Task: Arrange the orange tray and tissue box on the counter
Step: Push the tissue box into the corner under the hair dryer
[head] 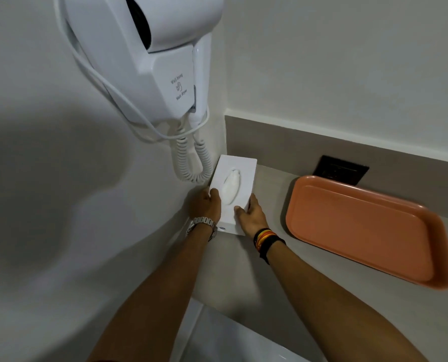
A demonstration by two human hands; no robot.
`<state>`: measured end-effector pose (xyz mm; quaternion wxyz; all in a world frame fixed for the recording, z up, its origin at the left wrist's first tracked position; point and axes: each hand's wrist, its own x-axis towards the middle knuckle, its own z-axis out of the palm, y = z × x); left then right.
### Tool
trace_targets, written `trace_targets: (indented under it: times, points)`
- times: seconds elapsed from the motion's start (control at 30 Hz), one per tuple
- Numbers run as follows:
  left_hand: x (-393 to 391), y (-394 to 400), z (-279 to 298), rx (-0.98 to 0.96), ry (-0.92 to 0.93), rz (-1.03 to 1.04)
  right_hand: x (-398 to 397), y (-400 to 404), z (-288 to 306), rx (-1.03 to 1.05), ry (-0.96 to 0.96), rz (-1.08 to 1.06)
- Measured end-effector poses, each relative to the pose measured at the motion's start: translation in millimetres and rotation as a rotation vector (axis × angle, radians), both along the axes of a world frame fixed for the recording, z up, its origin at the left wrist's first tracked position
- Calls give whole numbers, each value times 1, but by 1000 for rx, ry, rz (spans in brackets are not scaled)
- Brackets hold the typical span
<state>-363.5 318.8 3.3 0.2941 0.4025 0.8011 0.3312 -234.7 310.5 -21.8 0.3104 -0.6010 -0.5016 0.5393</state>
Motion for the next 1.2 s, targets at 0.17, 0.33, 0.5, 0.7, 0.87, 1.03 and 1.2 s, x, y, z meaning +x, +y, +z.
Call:
trace_targets:
  times: [0.17, 0.33, 0.5, 0.7, 0.87, 1.03, 1.2]
  points:
    - [-1, -13, -8, -20, 122, -140, 13, -16, 1, 12, 58, 93]
    - [20, -70, -19, 44, 574, -479, 46, -82, -10, 286, -369, 196]
    - [48, -114, -27, 62, 730, -687, 87, -133, -37, 480, -861, 472]
    - [65, -122, -39, -43, 748, -669, 107, -146, -58, 383, -978, 545]
    - [56, -112, -43, -101, 781, -688, 109, -147, -62, 400, -975, 530]
    - [42, -85, -38, -170, 722, -693, 110, -148, -68, 423, -986, 503]
    - [27, -73, -38, -217, 754, -732, 110, -148, -71, 431, -990, 487]
